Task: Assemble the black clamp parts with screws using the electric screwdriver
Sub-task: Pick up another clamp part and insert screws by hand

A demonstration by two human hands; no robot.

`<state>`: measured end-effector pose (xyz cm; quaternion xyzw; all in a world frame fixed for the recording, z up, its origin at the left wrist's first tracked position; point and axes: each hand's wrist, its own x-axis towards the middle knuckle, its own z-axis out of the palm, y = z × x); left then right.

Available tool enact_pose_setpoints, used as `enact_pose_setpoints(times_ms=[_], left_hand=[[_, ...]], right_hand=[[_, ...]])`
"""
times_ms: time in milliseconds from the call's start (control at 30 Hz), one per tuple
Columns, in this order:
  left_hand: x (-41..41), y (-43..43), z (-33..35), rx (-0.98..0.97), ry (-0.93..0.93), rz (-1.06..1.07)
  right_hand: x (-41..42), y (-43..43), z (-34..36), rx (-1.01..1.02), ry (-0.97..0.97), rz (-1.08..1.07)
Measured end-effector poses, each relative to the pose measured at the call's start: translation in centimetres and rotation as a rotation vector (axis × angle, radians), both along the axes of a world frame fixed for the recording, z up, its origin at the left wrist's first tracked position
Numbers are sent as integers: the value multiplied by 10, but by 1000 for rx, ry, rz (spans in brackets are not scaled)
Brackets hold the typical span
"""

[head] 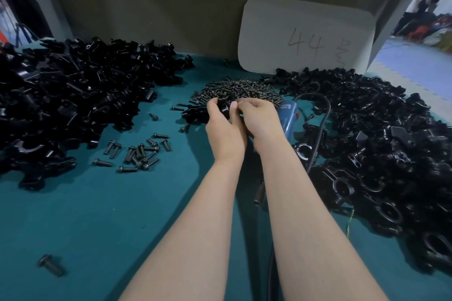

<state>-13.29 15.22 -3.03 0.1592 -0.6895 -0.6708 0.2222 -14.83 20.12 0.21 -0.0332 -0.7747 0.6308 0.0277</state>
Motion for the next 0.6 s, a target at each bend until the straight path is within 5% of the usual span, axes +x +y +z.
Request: enact_pose_setpoints(times_ms=[367,600], left_hand=[[8,-1,1,-293,-35,35],[7,0,-1,-301,-32,61]], right_hand=[[1,-2,-3,20,16,68],[1,-1,-3,9,14,86]])
